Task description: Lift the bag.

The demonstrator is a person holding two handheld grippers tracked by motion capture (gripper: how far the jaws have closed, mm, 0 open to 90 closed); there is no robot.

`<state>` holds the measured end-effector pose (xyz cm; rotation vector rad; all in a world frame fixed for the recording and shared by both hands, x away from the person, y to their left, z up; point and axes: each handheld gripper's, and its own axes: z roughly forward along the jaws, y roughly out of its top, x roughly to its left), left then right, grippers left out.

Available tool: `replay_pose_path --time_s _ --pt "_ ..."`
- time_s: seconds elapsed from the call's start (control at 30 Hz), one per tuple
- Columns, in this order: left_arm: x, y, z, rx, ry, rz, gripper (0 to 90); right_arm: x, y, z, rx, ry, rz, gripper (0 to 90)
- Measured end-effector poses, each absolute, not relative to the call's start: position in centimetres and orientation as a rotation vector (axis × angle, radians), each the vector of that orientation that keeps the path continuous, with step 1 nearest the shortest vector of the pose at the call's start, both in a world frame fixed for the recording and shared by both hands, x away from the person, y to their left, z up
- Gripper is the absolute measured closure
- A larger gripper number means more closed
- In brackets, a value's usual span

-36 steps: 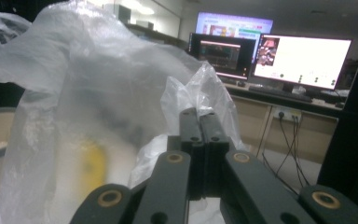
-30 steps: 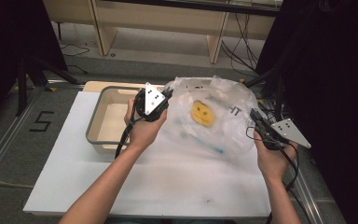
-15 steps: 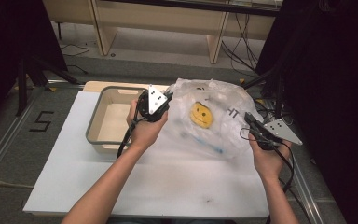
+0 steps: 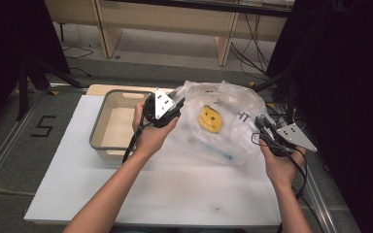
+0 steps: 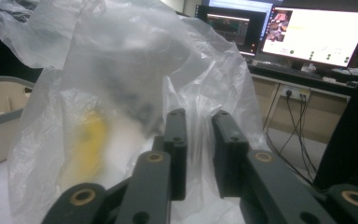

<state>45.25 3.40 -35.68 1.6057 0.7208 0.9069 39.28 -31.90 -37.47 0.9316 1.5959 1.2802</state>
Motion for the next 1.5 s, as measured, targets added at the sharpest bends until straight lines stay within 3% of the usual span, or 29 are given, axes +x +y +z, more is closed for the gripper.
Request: replay_pose_path --time_s 0.6,0.87,1.23,1.5 --pt "44.1 3.0 -33.8 1.516 0.699 0.903 35.7 38.7 -31.8 -35.4 0.902 1.484 1.302 48.6" --pt "43.9 2.8 -33.5 1.488 0.681 0.891 32.6 38.6 -31.4 -35.2 0.877 1.503 1.302 47.2" --pt "44.4 4.0 -34.3 1.585 0.752 0.812 29.9 38.7 -31.6 -35.5 0.884 1.516 1.282 47.4" --pt "44.2 5.1 -34.5 1.580 0.776 0.836 27.5 38.7 -31.7 -35.6 0.887 1.518 1.279 47.3"
